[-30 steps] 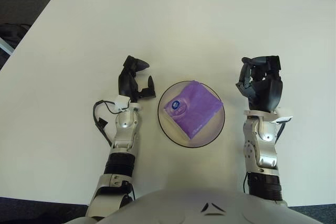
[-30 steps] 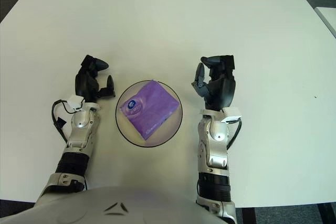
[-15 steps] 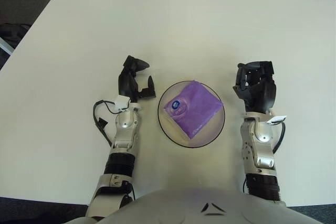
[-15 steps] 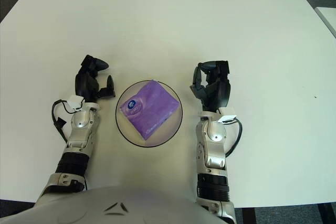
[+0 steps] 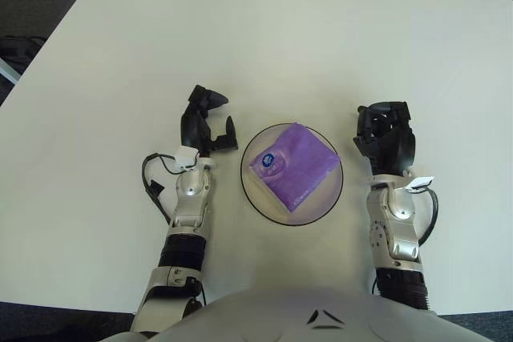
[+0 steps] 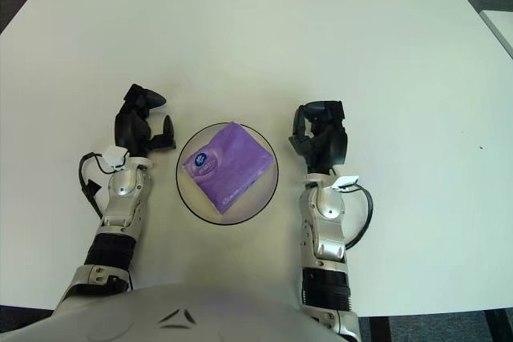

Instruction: Put the tissue paper into the plate.

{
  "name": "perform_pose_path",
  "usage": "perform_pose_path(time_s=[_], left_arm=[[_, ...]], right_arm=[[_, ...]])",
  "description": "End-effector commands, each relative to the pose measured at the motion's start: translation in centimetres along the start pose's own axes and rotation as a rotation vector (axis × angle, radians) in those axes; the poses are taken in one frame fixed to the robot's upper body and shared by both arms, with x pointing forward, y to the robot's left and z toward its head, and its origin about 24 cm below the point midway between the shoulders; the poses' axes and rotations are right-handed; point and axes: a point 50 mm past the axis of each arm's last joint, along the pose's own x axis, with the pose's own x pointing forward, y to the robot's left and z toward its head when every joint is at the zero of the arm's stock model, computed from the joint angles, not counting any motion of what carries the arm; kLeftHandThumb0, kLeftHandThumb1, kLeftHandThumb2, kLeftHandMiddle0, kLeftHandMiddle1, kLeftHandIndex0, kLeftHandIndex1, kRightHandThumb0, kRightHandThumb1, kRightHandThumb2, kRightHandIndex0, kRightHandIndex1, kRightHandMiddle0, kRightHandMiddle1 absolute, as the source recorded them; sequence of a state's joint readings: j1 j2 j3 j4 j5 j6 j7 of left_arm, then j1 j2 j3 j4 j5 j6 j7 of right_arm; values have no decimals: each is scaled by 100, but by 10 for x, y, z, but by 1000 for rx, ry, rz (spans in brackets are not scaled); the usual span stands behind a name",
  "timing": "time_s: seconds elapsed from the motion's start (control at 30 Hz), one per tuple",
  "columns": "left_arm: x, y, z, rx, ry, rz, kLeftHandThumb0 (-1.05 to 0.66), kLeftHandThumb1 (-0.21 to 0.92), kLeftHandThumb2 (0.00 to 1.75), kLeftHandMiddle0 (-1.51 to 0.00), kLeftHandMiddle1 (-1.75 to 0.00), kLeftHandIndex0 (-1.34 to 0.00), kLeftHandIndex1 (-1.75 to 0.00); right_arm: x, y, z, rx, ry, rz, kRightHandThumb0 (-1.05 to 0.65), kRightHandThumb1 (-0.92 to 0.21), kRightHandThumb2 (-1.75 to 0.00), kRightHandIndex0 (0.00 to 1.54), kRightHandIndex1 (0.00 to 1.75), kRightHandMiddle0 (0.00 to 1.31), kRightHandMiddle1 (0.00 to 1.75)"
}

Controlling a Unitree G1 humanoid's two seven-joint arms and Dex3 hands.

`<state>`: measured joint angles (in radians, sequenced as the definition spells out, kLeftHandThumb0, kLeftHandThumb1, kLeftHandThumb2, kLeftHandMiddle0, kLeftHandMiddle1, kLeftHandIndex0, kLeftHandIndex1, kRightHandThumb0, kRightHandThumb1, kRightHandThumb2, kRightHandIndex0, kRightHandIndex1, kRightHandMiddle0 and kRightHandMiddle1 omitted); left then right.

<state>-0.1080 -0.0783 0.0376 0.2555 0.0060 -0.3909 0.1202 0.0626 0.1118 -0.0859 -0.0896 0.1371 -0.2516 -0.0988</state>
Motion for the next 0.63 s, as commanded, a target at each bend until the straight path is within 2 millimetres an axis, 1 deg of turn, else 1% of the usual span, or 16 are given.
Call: perform_pose_path(time_s=[0.0,0.13,0.23,0.37,0.6], left_arm=[[-41,12,-44,27,232,28,-1,6,162,-83,-171,-56,-175],[-41,12,-44,34,241,32,-1,6,161,-83,-171,-56,-175],[-41,12,-43,39,241,36,-1,6,161,-83,-170,-55,-175],[-42,11,-43,42,237,39,-1,6,161,-83,-170,-55,-175],[-44,12,-42,45,235,35,-1,6,161,-83,-170,-55,-175]], right_arm=[[-3,-4,-9,17,44,-16,-36,-82,-67,46,126,25,175],[-4,-6,-16,19,72,-22,-37,-77,-74,48,128,28,175],[-4,-7,-20,18,81,-26,-37,-75,-77,49,129,29,175],[-5,-8,-25,15,91,-29,-37,-74,-78,49,129,29,175],[-7,-11,-35,-2,117,-25,-37,-77,-74,48,131,27,175]])
